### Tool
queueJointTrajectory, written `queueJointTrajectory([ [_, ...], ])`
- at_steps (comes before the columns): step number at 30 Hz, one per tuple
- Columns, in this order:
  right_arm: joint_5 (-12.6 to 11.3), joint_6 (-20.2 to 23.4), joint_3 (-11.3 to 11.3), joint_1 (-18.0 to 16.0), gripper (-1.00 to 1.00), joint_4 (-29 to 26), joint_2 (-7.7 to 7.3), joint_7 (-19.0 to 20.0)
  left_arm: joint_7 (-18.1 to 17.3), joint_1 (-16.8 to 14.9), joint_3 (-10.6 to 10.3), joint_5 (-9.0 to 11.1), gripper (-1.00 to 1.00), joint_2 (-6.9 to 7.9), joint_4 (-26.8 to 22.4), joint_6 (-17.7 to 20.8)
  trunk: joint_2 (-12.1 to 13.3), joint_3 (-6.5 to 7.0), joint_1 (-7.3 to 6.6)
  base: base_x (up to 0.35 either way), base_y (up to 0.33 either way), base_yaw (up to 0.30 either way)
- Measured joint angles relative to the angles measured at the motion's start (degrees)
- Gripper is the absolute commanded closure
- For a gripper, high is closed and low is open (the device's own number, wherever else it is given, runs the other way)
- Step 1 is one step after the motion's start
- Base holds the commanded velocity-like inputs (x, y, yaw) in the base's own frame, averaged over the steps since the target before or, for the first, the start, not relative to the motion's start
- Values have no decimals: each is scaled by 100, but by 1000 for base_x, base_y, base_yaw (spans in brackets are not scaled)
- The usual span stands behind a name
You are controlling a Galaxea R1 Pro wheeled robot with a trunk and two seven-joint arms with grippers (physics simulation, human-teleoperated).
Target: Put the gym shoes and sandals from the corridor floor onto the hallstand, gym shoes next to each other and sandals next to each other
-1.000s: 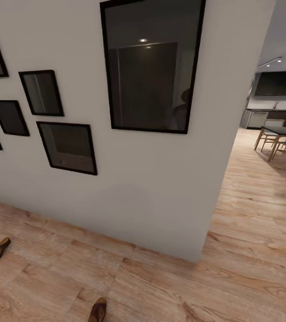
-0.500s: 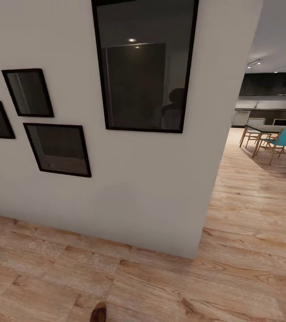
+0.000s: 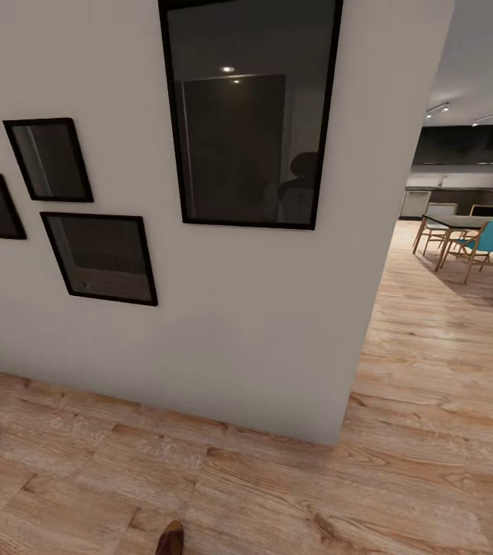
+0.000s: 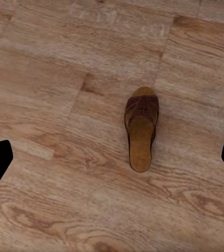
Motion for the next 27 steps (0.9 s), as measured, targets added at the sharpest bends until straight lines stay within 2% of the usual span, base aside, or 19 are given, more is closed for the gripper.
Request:
queueJointTrajectory([
  [4,46,3,177,-4,-100,-66,-5,162,0,-11,5,2,-100,2,-10,4,0,0,0,0,0,0],
  [8,146,29,505,-9,-100,-545,-10,650,-6,-64,9,1,-100,2,-33,40,0,0,0,0,0,0],
  [12,203,57,611,-9,-100,-1046,-12,1023,-7,-191,10,-2,-100,-5,-58,79,0,0,0,0,0,0],
  [16,237,174,660,-33,-100,-1691,-14,1316,-8,-542,2,-4,-100,-21,-8,148,0,1,0,0,0,0],
  [19,243,596,681,-82,-100,-2229,-14,1483,-2,-793,-2,-6,-100,-36,44,226,0,1,0,0,0,0],
  [21,246,1345,689,-110,-100,-2860,-20,1931,15,-931,-7,-12,-100,-50,62,256,0,1,0,0,0,0],
  [23,251,1693,679,-117,-100,-3088,-43,2312,14,-949,-11,-13,-100,-50,61,251,0,0,0,0,0,0],
  [27,254,1969,655,-122,-100,-3270,-71,2896,-1,-945,-23,-15,-100,-47,39,239,0,0,0,0,0,0],
])
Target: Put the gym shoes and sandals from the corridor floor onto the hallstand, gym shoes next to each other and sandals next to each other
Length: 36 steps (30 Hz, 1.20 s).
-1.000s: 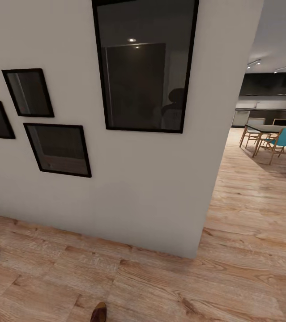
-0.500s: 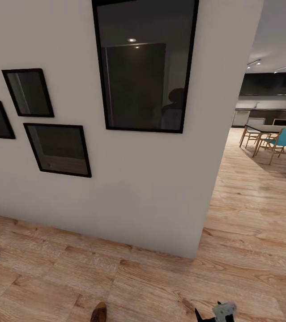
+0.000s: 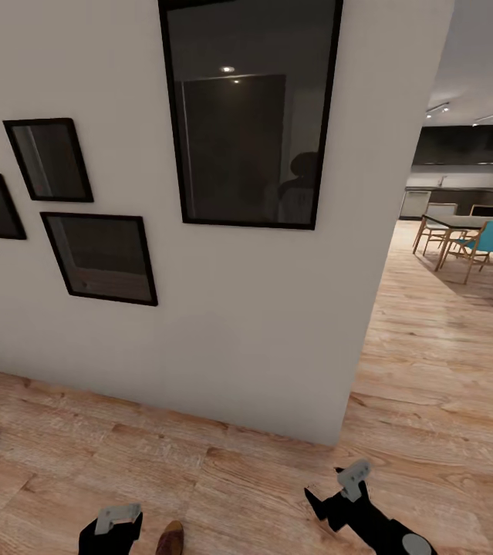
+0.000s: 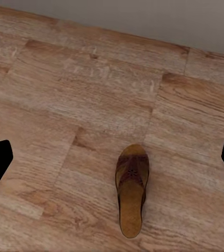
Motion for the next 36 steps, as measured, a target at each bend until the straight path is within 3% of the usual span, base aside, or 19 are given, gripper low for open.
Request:
queueJointTrajectory([
  [7,3,139,-14,-2,-100,-234,-17,374,-8,-5,-7,-2,-100,18,-18,4,-239,-107,131,0,0,0],
  [14,9,160,-40,-2,-100,-312,-25,416,-14,-72,3,1,-100,14,-65,23,-520,-233,285,0,0,0],
  [17,10,164,-271,-2,-100,-325,-103,421,-16,-86,5,5,-100,9,-123,37,-640,-287,351,0,0,0],
  [22,14,164,-416,-3,-100,-307,-134,422,-17,-85,2,6,-100,-2,-139,36,-841,-377,461,0,0,0],
  [36,11,164,-472,-2,-100,-279,-145,423,-9,-84,-60,5,-100,-1,-152,36,-1403,-628,768,0,0,0],
])
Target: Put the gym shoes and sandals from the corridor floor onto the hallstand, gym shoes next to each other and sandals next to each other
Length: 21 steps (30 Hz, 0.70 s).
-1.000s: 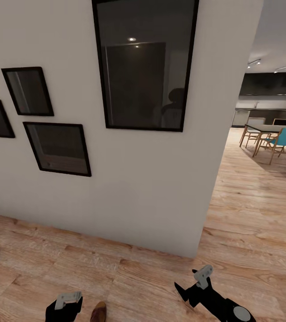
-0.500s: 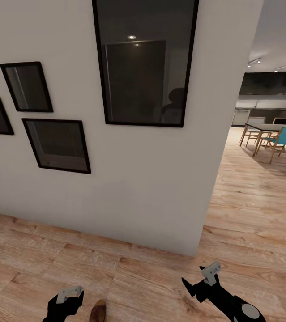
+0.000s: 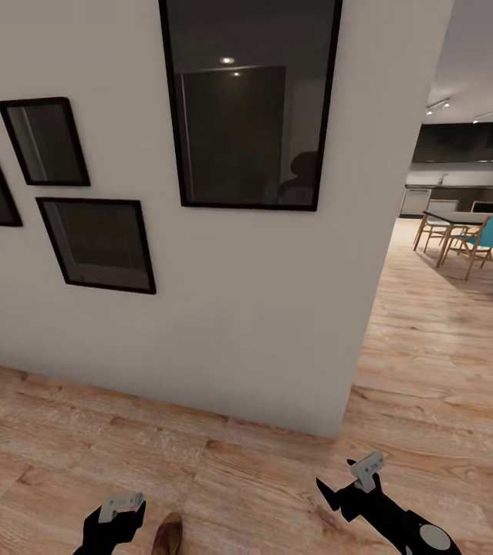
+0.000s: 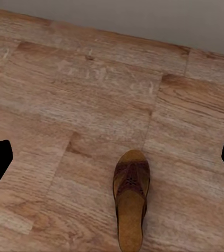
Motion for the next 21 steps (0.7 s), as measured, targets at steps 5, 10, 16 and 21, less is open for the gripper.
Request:
queueJointTrajectory([
  [5,0,-6,1,0,-100,-12,0,0,1,0,1,-3,-100,2,-2,-2,-201,-90,110,0,0,0],
  [10,0,-8,1,0,-100,-14,0,0,2,0,-2,-3,-100,1,-2,-2,-401,-180,220,0,0,0],
  [16,0,-8,1,0,-100,-14,0,0,2,0,3,-2,-100,5,-2,-2,-642,-287,352,0,0,0],
  [21,0,-14,-3,-1,-100,-14,-3,0,2,0,5,0,-100,18,-2,-2,-842,-377,461,0,0,0],
])
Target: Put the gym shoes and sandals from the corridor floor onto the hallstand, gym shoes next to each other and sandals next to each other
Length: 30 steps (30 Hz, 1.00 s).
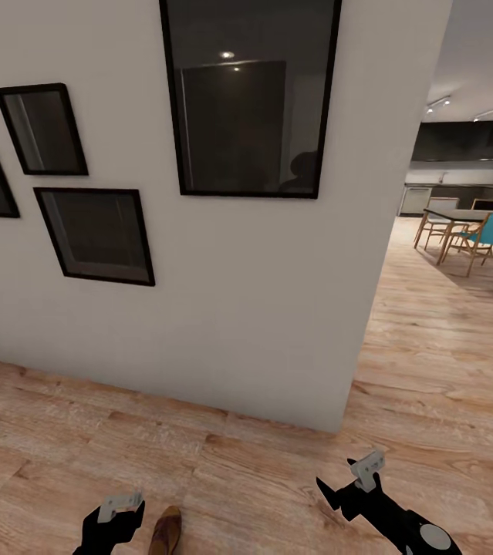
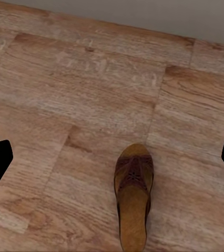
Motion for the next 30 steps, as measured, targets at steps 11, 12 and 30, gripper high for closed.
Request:
queueJointTrajectory([
  [11,4,-3,-1,1,-100,0,-9,0,0,0,1,3,-100,11,0,-1,-441,-197,242,0,0,0],
  [12,3,-3,-1,1,-100,0,-13,0,0,0,1,4,-100,13,0,-1,-481,-215,264,0,0,0],
  [30,0,-4,0,1,-100,0,-95,0,0,0,1,5,-100,25,1,-6,-1203,-539,659,0,0,0],
])
